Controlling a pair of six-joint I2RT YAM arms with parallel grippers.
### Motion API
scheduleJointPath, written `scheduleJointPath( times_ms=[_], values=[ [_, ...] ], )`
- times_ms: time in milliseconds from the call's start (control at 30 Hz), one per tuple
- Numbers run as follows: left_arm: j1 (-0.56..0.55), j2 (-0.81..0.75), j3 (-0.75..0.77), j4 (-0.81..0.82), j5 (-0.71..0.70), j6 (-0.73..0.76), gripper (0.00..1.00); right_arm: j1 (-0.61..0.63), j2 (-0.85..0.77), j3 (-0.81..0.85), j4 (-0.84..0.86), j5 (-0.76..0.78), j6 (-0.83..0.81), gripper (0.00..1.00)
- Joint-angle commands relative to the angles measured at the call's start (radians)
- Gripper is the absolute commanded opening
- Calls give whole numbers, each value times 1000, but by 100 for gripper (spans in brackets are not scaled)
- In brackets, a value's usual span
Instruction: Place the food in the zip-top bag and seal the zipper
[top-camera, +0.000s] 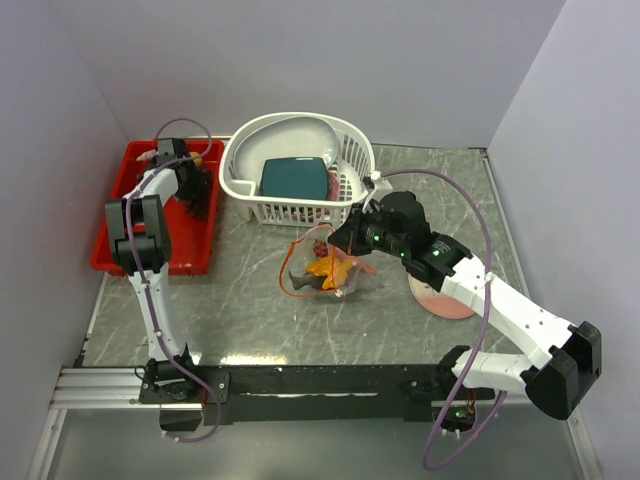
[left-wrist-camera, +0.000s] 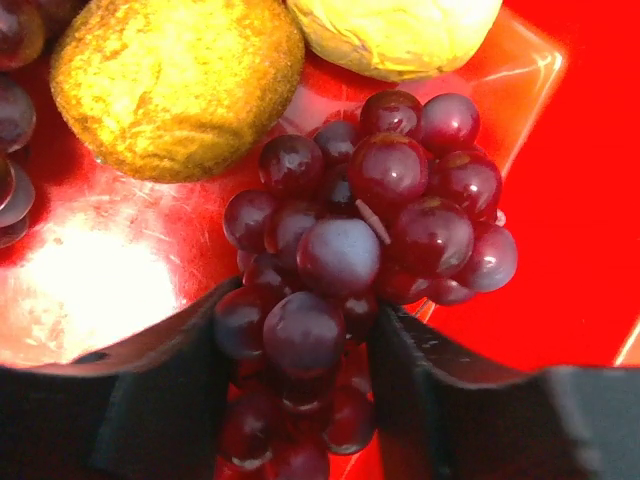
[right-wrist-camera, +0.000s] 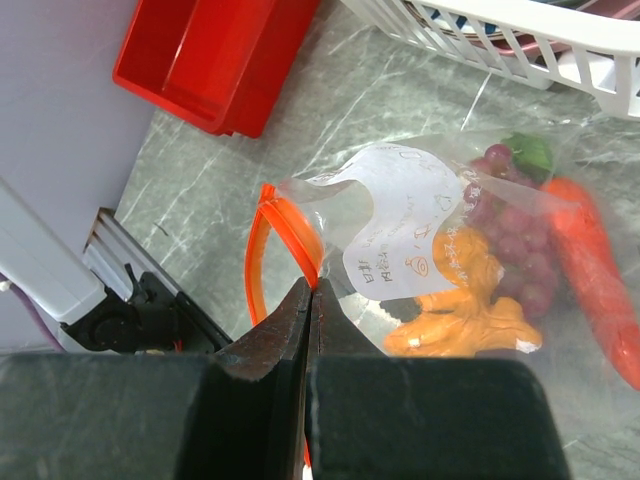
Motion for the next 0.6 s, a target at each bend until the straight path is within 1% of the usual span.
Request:
scheduleJointPath(
  times_ms=[0, 33, 67, 100, 133, 167, 200, 567],
  values=[
    [0, -59, -32, 3, 15, -8, 42, -8, 7, 12, 44, -14, -8, 0],
    [-2, -70, -37, 2, 14, -8, 38, -7, 7, 13, 44, -14, -8, 0],
    [-3, -81, -49, 2, 12, -11, 37, -8, 7, 14, 44, -8, -10, 0],
    [-3, -108, -55, 0, 11, -19, 30, -7, 7, 16, 41, -7, -10, 0],
    [-5, -121, -61, -1, 12, -22, 26, -7, 7, 17, 39, -3, -12, 0],
    [-5, -135, -73, -7, 11, -25, 25, -7, 7, 20, 38, 3, -12, 0],
    [-5, -165, -78, -12, 11, -31, 20, -7, 7, 22, 36, 4, -15, 0],
    [-5, -427, -204, -56, -8, -37, 16, -8, 40, 39, 39, -8, -1, 0]
  ],
)
